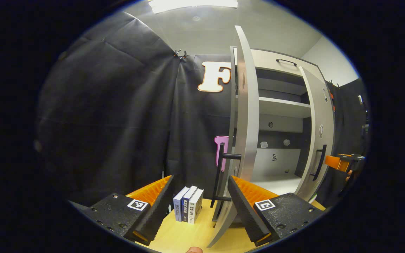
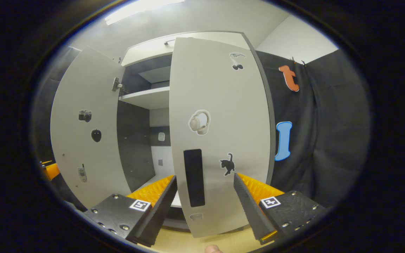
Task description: Grasp the bottle in the cabinet with the left hand and place it on the coaster, then close the right door with the right hand and the left door with the left hand.
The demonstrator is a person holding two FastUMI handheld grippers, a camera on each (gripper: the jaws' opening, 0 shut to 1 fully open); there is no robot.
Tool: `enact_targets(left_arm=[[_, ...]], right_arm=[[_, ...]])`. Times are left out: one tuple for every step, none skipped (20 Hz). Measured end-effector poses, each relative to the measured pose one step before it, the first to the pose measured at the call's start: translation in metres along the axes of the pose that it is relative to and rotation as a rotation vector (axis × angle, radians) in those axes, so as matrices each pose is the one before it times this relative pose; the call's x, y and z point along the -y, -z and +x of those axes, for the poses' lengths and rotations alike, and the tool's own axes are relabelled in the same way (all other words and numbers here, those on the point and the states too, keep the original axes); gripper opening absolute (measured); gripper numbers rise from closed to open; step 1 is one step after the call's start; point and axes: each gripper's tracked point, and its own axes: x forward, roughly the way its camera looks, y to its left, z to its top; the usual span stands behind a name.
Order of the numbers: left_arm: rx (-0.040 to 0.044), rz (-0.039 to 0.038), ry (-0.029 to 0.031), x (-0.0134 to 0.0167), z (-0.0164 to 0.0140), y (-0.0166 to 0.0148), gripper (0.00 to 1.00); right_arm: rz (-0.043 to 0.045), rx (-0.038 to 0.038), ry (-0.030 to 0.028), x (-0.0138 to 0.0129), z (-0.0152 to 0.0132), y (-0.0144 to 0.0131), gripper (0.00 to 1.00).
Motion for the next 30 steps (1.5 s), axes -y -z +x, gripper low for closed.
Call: enact_targets(left_arm=[[0.00183,0.00657,0.01230,0.00480,-0.00019,-0.00109,0.95],[-0.00498,0.00076,0.00854,0.00109,-0.00135,0.00067,0.92],[0.00016,-0.00247,0.00493,-0.00011,-0.00037,-0.00028,0.93],[-0.00247,-0.00199,0.00556,-0.00009,-0.00010,0.00115,0.93],[0.00128,-0.00602,0.00726,0.00141,0.00013,-0.00007,0.97],[-0.00235,-0.00957,0.00840,0.00220,0.00073,0.00071,0.89],[-0.00201,-0.01120,0.00755,0.00359,0.00006,0.00060,0.93],[-0.00023,-0.00733,0.00762,0.00300,0.00154,-0.00059,0.89],[0.00063,-0.00242,0.00683,0.00305,0.00081,0.00040,0.93],[0.00097,0.00205,0.00718,0.00505,0.00104,0.00083,0.97],[-0.00018,0.00734,0.00724,0.00708,-0.00046,0.00076,0.93],[0.00166,0.00929,0.00880,0.00553,0.00075,-0.00019,0.93],[-0.00190,0.01034,0.01001,0.00553,0.00123,-0.00037,0.93],[0.00008,0.00774,0.01122,0.00500,0.00118,-0.00121,0.93],[0.00100,0.00174,0.01183,0.00553,0.00077,-0.00085,0.93],[0.00039,-0.00502,0.01317,0.00395,0.00038,0.00031,0.93],[-0.00304,-0.00956,0.01467,0.00527,0.00186,0.00158,0.93],[-0.00150,-0.00803,0.01698,0.00592,0.00152,0.00146,0.93],[-0.00161,-0.00512,0.01588,0.00657,0.00164,0.00098,0.93],[-0.00227,-0.00287,0.01363,0.00544,0.00213,0.00065,0.93],[0.00064,0.00056,0.01421,0.00606,0.00189,0.00018,0.93],[0.00114,0.00377,0.01399,0.00550,0.00346,0.00011,0.93],[0.00451,0.00266,0.00839,0.00451,0.00343,-0.00083,0.89],[0.00156,-0.00010,0.00931,0.00393,0.00372,0.00017,0.93],[-0.00055,-0.00622,0.00728,0.00422,0.00350,0.00095,0.93],[-0.00017,-0.00742,0.00870,0.00416,0.00290,0.00108,0.93],[0.00290,-0.00736,0.00843,0.00401,0.00410,0.00000,0.93],[0.00359,-0.00366,0.00508,0.00232,0.00347,-0.00023,0.93],[0.00063,0.00132,0.00315,0.00147,0.00399,-0.00027,0.93],[0.00003,0.00225,0.00086,-0.00003,0.00308,0.00091,0.89]], right_arm=[[0.00207,-0.00055,0.00209,0.00213,-0.00008,-0.00052,0.98],[0.00474,-0.00034,-0.00004,0.00230,-0.00098,0.00014,0.98],[0.00381,0.00047,0.00074,0.00148,-0.00072,-0.00095,0.98],[0.00229,0.00215,0.00209,0.00299,-0.00049,-0.00149,0.98],[0.00188,0.00422,0.00091,0.00230,-0.00016,-0.00252,0.98],[0.00194,0.00358,-0.00139,0.00095,-0.00104,-0.00129,0.98],[-0.00073,0.00017,-0.00218,0.00109,0.00025,-0.00133,0.98],[-0.00167,0.00037,-0.00092,0.00194,-0.00179,-0.00002,0.98],[-0.00165,0.00143,-0.00011,0.00175,-0.00150,-0.00090,0.98],[-0.00145,0.00129,-0.00017,0.00277,-0.00083,-0.00135,0.98],[-0.00286,-0.00019,0.00144,0.00282,-0.00053,-0.00081,0.98],[-0.00346,-0.00073,0.00134,0.00285,-0.00081,0.00005,1.00],[-0.00256,-0.00059,0.00166,0.00261,-0.00020,-0.00116,0.98],[-0.00173,0.00113,0.00421,0.00443,-0.00062,-0.00066,0.98],[-0.00117,-0.00004,0.00426,0.00374,-0.00044,-0.00047,0.98],[-0.00011,-0.00009,0.00414,0.00322,-0.00101,0.00013,0.98],[-0.00043,-0.00055,0.00398,0.00337,-0.00120,0.00045,0.98],[-0.00057,-0.00005,0.00414,0.00245,-0.00070,0.00017,0.98],[-0.00124,-0.00125,0.00334,0.00223,-0.00045,-0.00019,0.98],[-0.00177,-0.00010,0.00236,0.00201,-0.00066,0.00062,0.98],[-0.00410,-0.00135,0.00428,0.00234,0.00035,-0.00060,0.98],[-0.00416,-0.00034,0.00588,0.00418,-0.00191,0.00049,0.98],[-0.00279,-0.00046,0.00585,0.00362,-0.00087,-0.00007,0.98],[-0.00102,-0.00059,0.00560,0.00176,-0.00167,0.00073,0.98],[-0.00028,-0.00114,0.00684,0.00309,-0.00077,0.00056,0.98],[-0.00052,-0.00173,0.00667,0.00280,-0.00085,0.00085,0.98],[-0.00059,-0.00172,0.00578,0.00244,-0.00105,-0.00007,0.98],[-0.00068,0.00074,0.00534,0.00258,-0.00011,-0.00032,0.98],[-0.00166,0.00061,0.00572,0.00223,-0.00051,-0.00126,0.98],[-0.00215,0.00106,0.00508,0.00273,-0.00098,0.00062,0.98]])
